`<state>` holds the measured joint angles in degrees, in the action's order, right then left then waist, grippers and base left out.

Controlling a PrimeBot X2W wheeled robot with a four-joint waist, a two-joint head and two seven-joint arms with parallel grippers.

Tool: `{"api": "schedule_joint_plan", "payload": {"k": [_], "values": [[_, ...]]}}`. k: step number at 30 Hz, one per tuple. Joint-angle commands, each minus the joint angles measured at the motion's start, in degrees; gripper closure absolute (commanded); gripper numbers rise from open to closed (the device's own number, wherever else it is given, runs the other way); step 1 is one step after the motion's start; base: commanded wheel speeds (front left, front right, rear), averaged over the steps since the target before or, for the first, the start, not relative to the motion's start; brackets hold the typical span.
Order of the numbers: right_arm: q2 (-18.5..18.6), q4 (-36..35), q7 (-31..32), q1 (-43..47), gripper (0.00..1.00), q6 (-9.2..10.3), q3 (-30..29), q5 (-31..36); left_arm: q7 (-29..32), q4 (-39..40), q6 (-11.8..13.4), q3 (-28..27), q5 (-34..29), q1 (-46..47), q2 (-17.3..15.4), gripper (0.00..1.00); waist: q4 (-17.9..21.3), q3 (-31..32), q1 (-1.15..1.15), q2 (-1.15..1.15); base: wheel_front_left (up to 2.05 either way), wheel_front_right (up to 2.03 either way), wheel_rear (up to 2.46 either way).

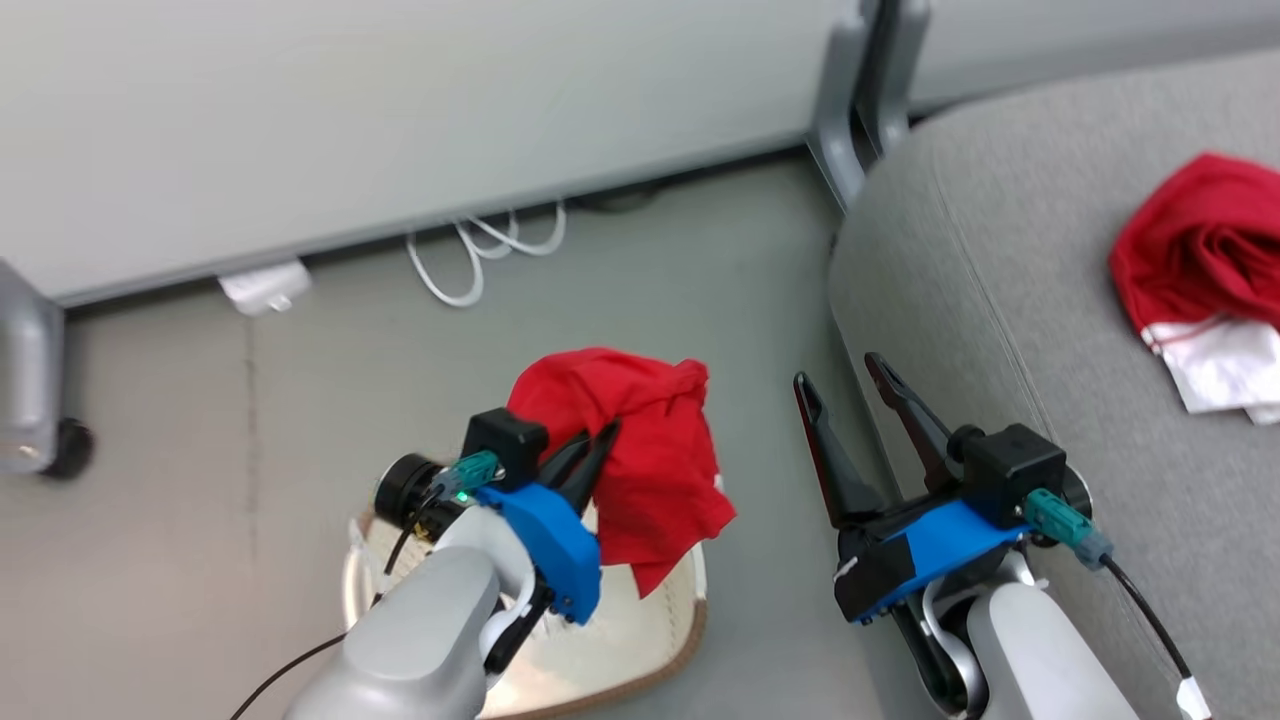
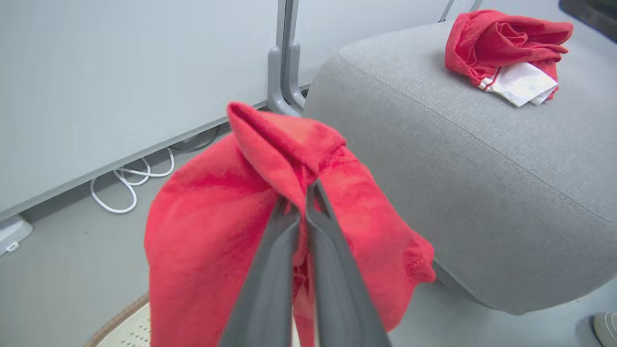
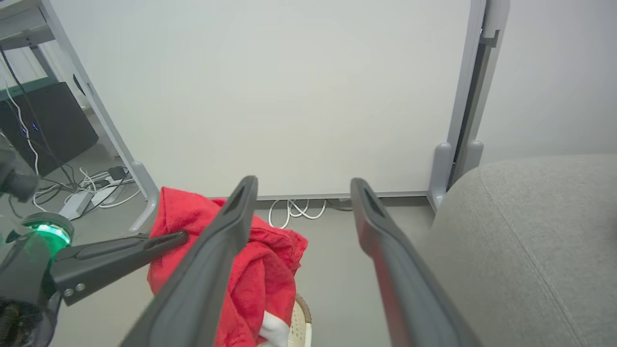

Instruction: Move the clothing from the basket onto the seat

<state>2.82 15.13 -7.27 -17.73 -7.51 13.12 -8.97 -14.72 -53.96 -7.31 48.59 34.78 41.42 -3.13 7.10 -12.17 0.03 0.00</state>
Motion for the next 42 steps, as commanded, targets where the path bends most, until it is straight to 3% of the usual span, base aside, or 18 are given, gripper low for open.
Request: {"api": "schedule_joint_plan", "payload": {"k": [1,17,42], "values": [[0.12,-0.6,0.62,1.55,0.0,0.04,-0.05,-0.35,0.05,1.19,-0.24,1.42,1.25,1.12,-0.11,1.0,-4.64,6.08,-0.03,0.0,0.0,0.0,0.0],[0.12,-4.27,4.47,7.29,0.0,0.04,-0.83,-0.32,2.26,9.28,-0.25,8.54,12.66,9.17,-0.1,1.0,-7.21,10.59,-0.03,0.0,0.0,0.0,0.0],[0.12,-3.09,7.4,5.84,0.0,0.04,3.45,-1.54,0.58,8.85,-0.26,16.09,18.8,9.87,-0.17,1.0,-8.38,12.51,-0.03,0.0,0.0,0.0,0.0]]}}
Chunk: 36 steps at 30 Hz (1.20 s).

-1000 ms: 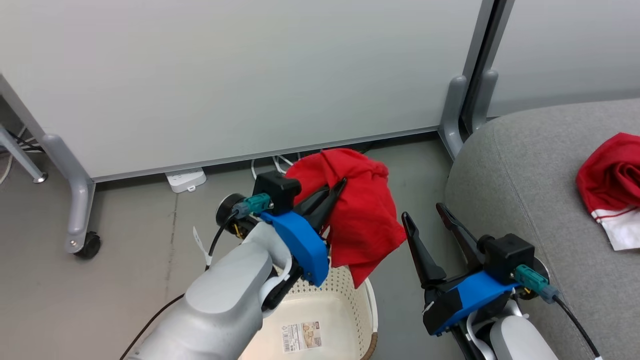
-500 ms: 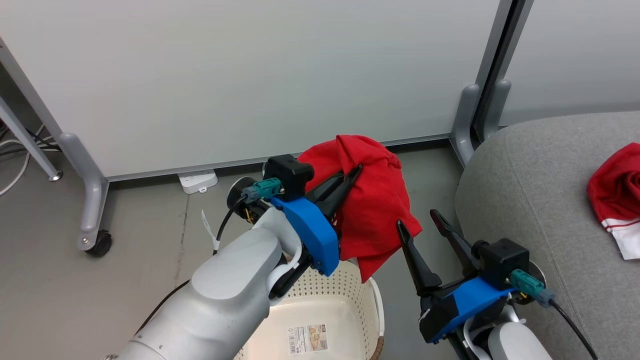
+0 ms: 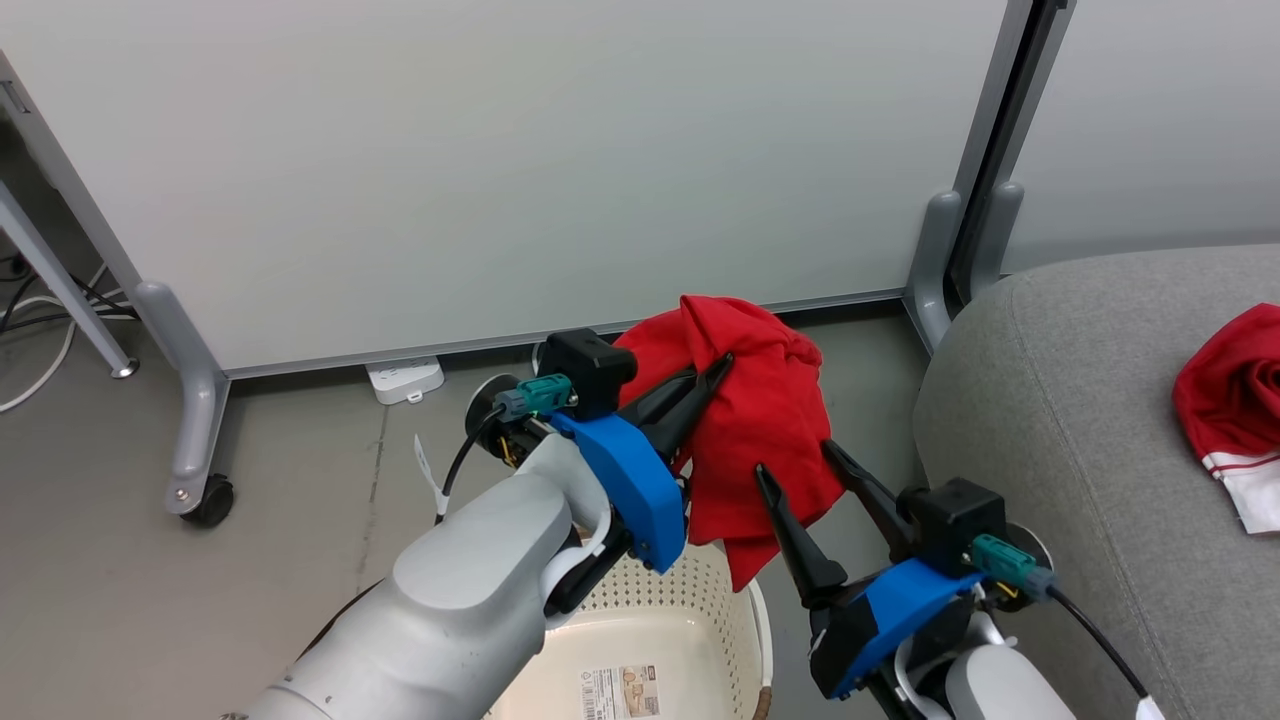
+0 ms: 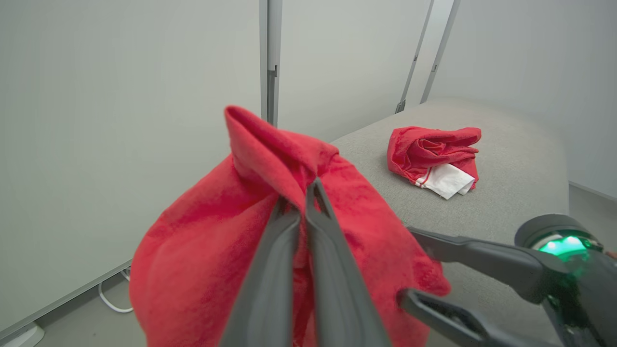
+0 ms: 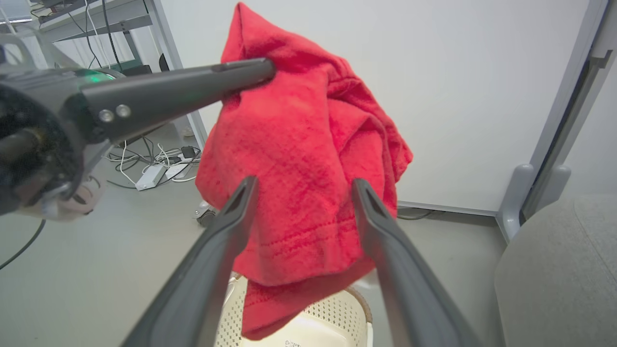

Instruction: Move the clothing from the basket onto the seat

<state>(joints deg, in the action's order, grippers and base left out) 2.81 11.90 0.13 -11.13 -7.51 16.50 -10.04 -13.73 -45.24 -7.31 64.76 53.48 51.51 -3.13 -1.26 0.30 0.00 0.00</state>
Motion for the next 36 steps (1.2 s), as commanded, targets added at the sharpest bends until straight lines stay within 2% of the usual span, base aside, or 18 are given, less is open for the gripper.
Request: {"api": "schedule_joint_plan", "payload": {"k": [1,13,14,15,16,23,36], "values": [[0.14,0.6,0.37,-1.34,0.0,0.04,0.42,-0.39,-0.46,0.15,-0.26,0.17,0.38,-0.16,-0.13,1.0,-0.03,0.1,0.0,0.0,0.0,0.0,0.0],[0.24,12.7,2.74,-10.81,0.0,0.04,6.15,-3.42,-0.94,0.48,-0.26,3.07,2.8,0.94,0.11,1.0,0.37,0.02,0.0,0.0,0.0,0.0,0.0],[0.24,13.94,2.84,-11.65,0.23,0.04,6.73,-3.52,-1.0,0.45,-0.26,3.21,2.96,1.05,0.13,1.0,0.41,-0.03,0.0,0.0,0.0,0.0,0.0],[0.21,15.18,2.82,-12.49,0.56,0.04,7.26,-3.67,-1.04,0.4,-0.26,3.34,3.11,1.17,0.13,1.0,0.45,-0.07,0.0,0.0,0.0,0.0,0.0],[0.21,16.27,2.71,-13.29,0.99,0.04,7.82,-3.64,-1.09,0.36,-0.26,3.44,3.39,1.29,0.15,1.0,0.49,-0.1,0.0,0.0,0.0,0.0,0.0],[0.12,21.27,-0.03,-16.16,1.0,0.04,9.83,-4.53,-1.16,0.12,-0.26,4.31,4.46,1.81,0.2,1.0,0.57,-0.05,0.0,0.0,0.0,0.0,0.0],[0.11,25.22,-2.77,-17.85,1.0,0.04,11.42,-6.74,-1.49,-0.43,-0.26,5.28,5.95,2.17,0.2,1.0,1.24,0.46,0.0,0.0,0.0,0.0,0.0]]}}
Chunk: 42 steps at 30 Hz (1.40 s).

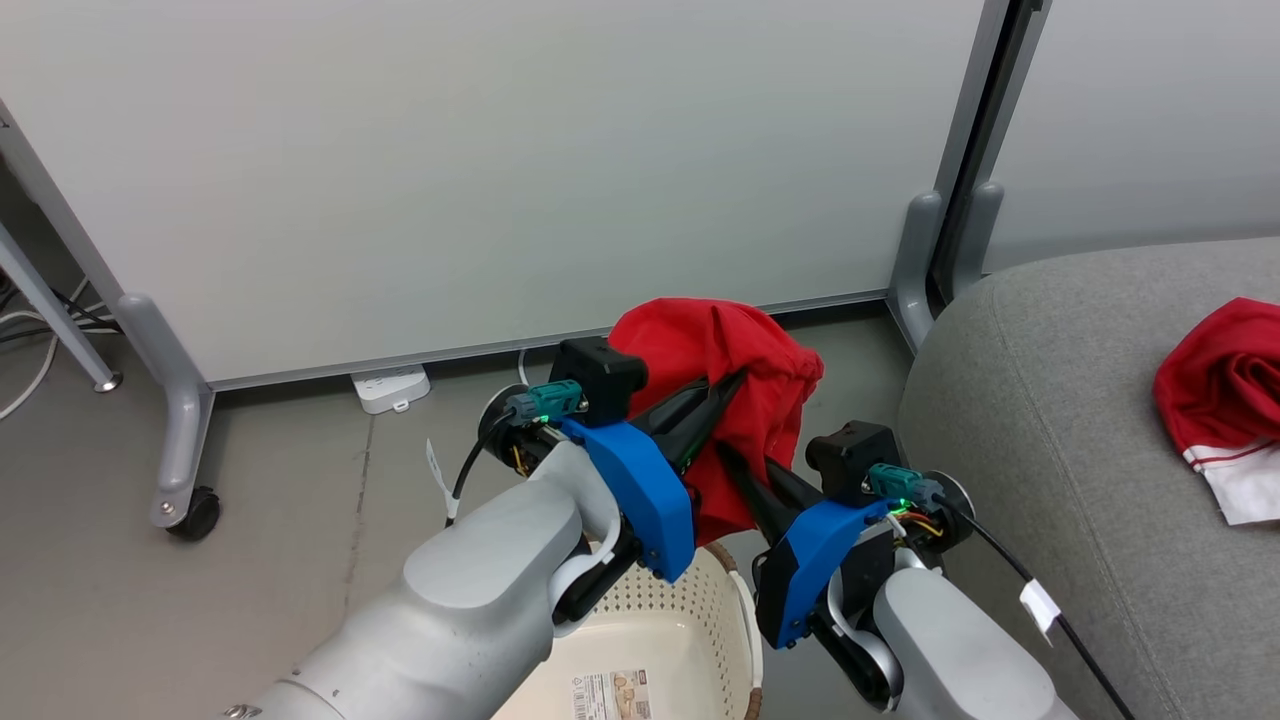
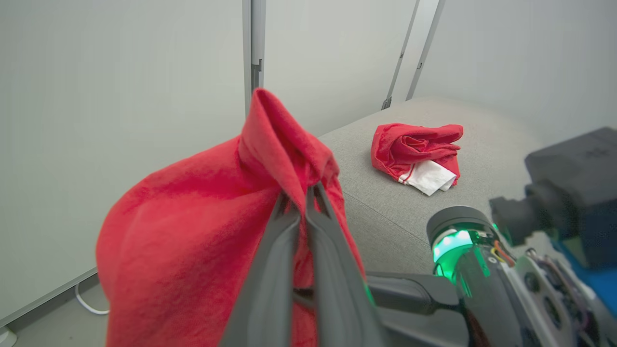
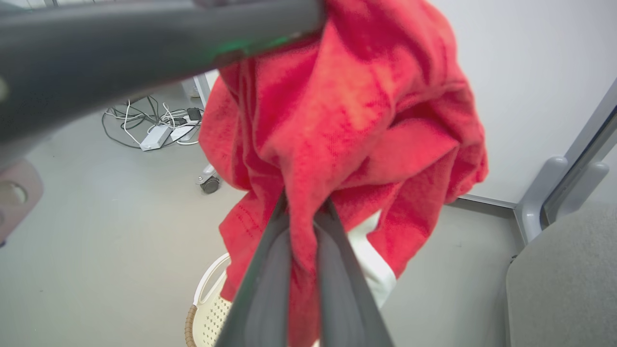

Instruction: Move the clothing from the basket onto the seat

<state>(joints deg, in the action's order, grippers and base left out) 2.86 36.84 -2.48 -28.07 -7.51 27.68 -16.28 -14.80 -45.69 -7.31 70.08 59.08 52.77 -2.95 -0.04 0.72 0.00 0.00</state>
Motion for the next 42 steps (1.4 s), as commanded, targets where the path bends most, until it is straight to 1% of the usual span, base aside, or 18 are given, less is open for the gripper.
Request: {"api": "schedule_joint_plan", "payload": {"k": [1,11,12,13,14,24,27,30,31,32,33,34,35,36,37,42], "values": [[0.05,0.53,-0.35,-0.97,1.0,0.04,0.39,-0.66,-0.43,0.01,-0.26,0.04,0.32,0.89,0.02,1.0,0.04,0.08,0.0,0.0,0.0,0.0,0.0],[0.05,1.99,-1.11,-1.53,1.0,0.04,1.43,-1.49,-0.56,-0.03,-0.26,0.44,0.97,1.09,-0.22,1.0,0.31,0.38,0.0,0.0,0.0,0.0,0.0],[0.05,2.06,-1.15,-1.58,1.0,0.04,1.46,-1.51,-0.57,0.13,-0.26,0.07,0.98,1.14,-0.22,0.75,0.35,0.36,0.0,0.0,0.0,0.0,0.0],[0.05,2.14,-1.14,-1.57,1.0,0.04,1.48,-1.52,-0.57,0.3,-0.26,-0.28,0.8,1.16,-0.21,0.12,0.37,0.33,0.0,0.0,0.0,0.0,0.0],[0.05,2.24,-1.19,-1.53,1.0,0.04,1.52,-1.49,-0.57,0.41,-0.26,-0.55,0.53,1.09,-0.2,0.0,0.39,0.29,0.0,0.0,0.0,0.0,0.0],[0.04,2.73,-1.64,-2.23,1.0,0.04,1.31,-1.17,-0.46,1.21,-0.26,-2.93,-1.71,-0.61,-0.2,0.0,0.3,-0.15,0.0,0.0,0.0,0.0,0.0],[0.04,2.78,-1.7,-2.22,1.0,0.04,1.11,-1.18,-0.46,1.98,-0.26,-4.51,-3.51,-1.4,-0.76,0.0,0.12,-0.29,0.0,0.0,0.0,0.0,0.0],[0.04,2.57,-1.83,-1.84,1.0,0.04,0.72,-1.02,-0.45,4.38,0.12,-7.9,-6.84,-3.48,-1.52,0.0,-0.09,-0.46,0.0,0.0,0.0,0.0,0.0],[0.04,2.57,-1.83,-1.84,1.0,0.04,0.72,-1.02,-0.45,4.38,0.12,-7.9,-6.84,-3.48,-1.52,0.0,-0.09,-0.46,0.0,0.0,0.0,0.0,0.0],[0.04,2.4,-1.85,-1.75,1.0,0.04,0.68,-1.0,-0.46,5.61,0.36,-9.26,-8.24,-4.68,-1.87,0.0,-0.05,-0.54,0.0,0.0,0.0,0.0,0.0],[0.03,1.96,-1.8,-1.69,1.0,0.04,0.71,-1.01,-0.42,8.31,0.59,-12.37,-11.13,-7.48,-2.85,0.0,0.13,-0.74,0.0,0.0,0.0,0.0,0.0],[0.03,1.96,-1.8,-1.69,1.0,0.04,0.71,-1.01,-0.42,8.31,0.59,-12.37,-11.13,-7.48,-2.85,0.0,0.13,-0.74,0.0,0.0,0.0,0.0,0.0],[0.05,1.56,-1.74,-1.63,1.0,0.04,0.62,-0.95,-0.42,11.23,0.69,-15.79,-14.16,-10.93,-3.83,0.0,0.31,-0.93,0.0,0.0,0.0,0.0,0.0],[0.05,1.34,-1.74,-1.55,1.0,0.04,0.55,-0.86,-0.42,12.83,0.74,-17.38,-15.68,-13.08,-4.34,0.0,0.36,-0.99,0.0,0.0,0.0,0.0,0.0],[0.05,1.34,-1.74,-1.55,1.0,0.04,0.55,-0.86,-0.42,12.83,0.74,-17.38,-15.68,-13.08,-4.34,0.0,0.36,-0.99,0.0,0.0,0.0,0.0,0.0],[0.04,0.54,-1.75,-0.72,1.0,0.04,-0.7,-0.2,-0.43,20.34,0.78,-25.79,-23.3,-22.87,-6.18,0.0,0.18,-1.25,0.0,0.0,0.0,0.0,0.0]]}}
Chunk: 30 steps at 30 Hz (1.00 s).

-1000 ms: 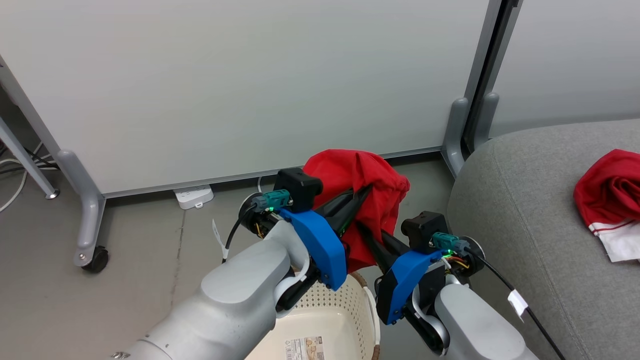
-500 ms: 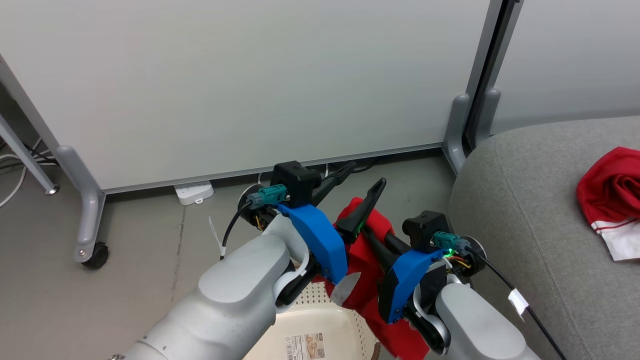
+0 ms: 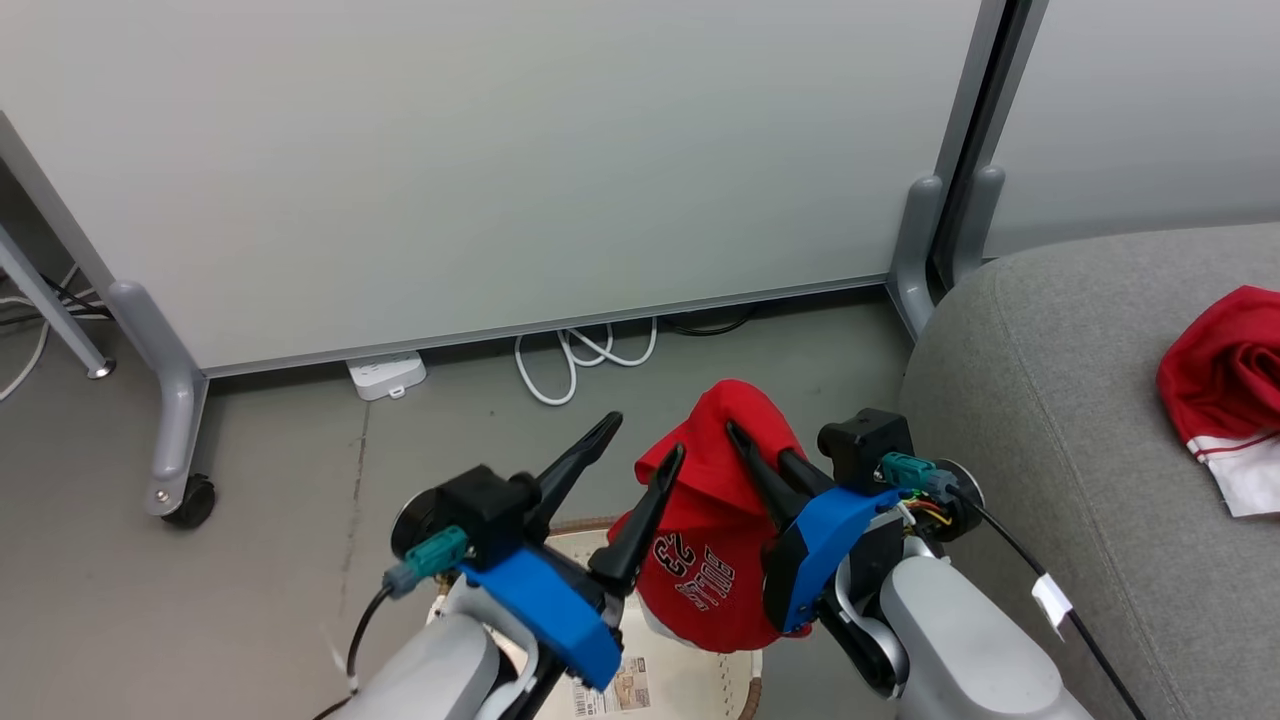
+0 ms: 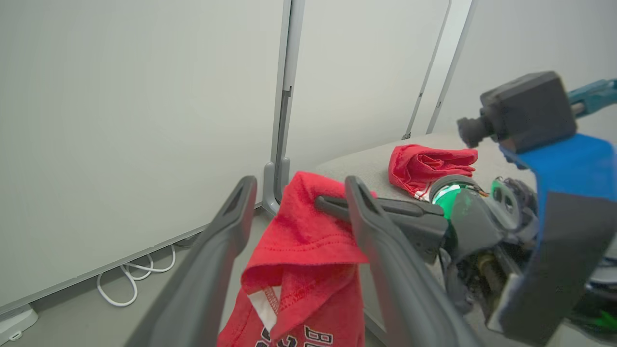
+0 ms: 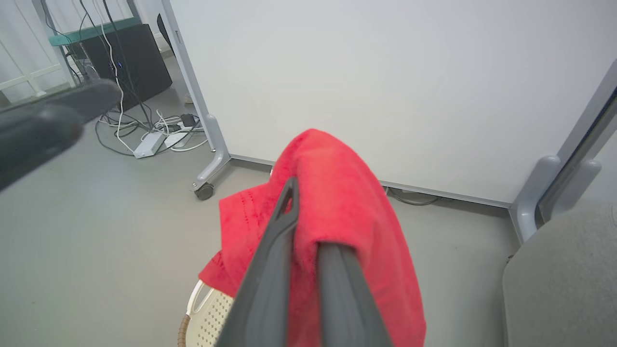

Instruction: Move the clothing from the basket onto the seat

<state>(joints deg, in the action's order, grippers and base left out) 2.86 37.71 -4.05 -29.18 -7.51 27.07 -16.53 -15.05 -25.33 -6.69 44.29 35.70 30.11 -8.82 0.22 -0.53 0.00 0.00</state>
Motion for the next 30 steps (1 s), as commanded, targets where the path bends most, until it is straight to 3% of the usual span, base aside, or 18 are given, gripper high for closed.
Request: {"api": "schedule_joint_plan", "payload": {"k": [1,14,30], "values": [[0.05,-0.44,-0.16,0.61,1.0,0.04,-0.44,0.28,-0.18,1.22,0.07,-1.18,-1.43,-2.11,-0.54,0.0,-0.22,0.0,0.0,0.0,0.0,0.0,0.0],[0.05,-2.21,0.37,2.79,1.0,0.04,-2.85,1.33,-0.19,7.17,-0.76,-13.55,-10.47,-16.31,-0.66,0.0,-1.9,0.29,0.0,0.0,0.0,0.0,0.0],[0.06,-4.03,1.25,3.03,1.0,0.04,-2.59,0.92,-0.19,6.58,-0.87,-14.72,-11.52,-16.66,0.05,0.0,-0.22,-0.91,0.0,0.0,0.0,0.0,0.0]]}}
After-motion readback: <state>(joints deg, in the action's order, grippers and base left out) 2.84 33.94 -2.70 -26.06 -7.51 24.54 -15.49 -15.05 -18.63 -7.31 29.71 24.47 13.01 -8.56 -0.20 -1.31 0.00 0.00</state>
